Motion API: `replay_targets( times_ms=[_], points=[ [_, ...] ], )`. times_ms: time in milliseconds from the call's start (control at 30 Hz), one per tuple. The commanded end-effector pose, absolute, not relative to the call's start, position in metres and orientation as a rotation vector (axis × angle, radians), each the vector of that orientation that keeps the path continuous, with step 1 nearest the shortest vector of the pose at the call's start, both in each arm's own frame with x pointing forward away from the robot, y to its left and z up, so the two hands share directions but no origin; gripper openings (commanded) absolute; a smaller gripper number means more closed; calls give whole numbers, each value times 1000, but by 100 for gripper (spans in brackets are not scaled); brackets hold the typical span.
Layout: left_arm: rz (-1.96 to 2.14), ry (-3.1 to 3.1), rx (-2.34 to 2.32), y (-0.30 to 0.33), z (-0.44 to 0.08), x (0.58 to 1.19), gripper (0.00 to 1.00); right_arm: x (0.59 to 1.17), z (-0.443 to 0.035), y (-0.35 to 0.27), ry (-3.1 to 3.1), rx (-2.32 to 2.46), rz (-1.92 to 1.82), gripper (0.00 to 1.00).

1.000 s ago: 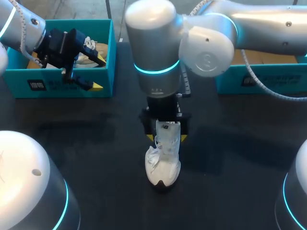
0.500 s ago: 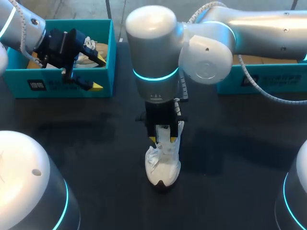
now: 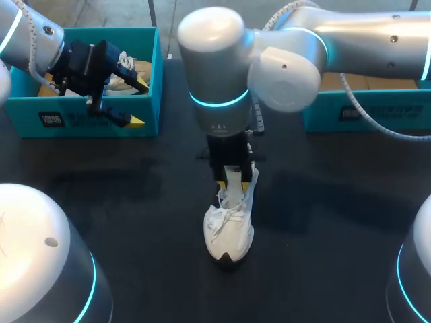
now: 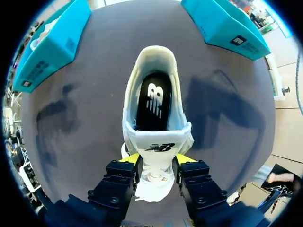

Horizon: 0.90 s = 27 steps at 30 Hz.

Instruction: Take the shoe out of the shoebox, open the shoe tongue, remove and reinsert the insole, then place the shoe into the shoebox

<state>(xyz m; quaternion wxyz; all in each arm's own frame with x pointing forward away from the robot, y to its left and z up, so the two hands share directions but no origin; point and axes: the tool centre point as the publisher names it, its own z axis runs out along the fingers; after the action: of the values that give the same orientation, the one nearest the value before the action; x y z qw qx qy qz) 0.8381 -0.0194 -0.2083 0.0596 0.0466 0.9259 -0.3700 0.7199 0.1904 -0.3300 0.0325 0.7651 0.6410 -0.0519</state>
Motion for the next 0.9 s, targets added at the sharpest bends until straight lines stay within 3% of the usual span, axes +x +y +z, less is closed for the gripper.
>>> replay_targets(
  times_ms=[33,433,667,733,767,900],
  points=[
    [-1116,2805,142,-19,-208,838,100,718,-327,191,1819,2447,-151,37],
    [-1116,2805,142,-19,-208,838,100,714,-307,188,1802,2416,-96,45],
    [-1116,2805,142,-19,-208,838,100,716,-311,187,1800,2410,-88,31],
    [-1116,2805,142,-19,-208,838,100,720,-316,189,1812,2405,-90,15],
    [-1116,2805,142,-19,-208,838,100,722,-318,190,1821,2403,-85,12],
    [-1116,2805,142,-19,-208,838,100,731,-325,196,1859,2387,-71,11]
  ],
)
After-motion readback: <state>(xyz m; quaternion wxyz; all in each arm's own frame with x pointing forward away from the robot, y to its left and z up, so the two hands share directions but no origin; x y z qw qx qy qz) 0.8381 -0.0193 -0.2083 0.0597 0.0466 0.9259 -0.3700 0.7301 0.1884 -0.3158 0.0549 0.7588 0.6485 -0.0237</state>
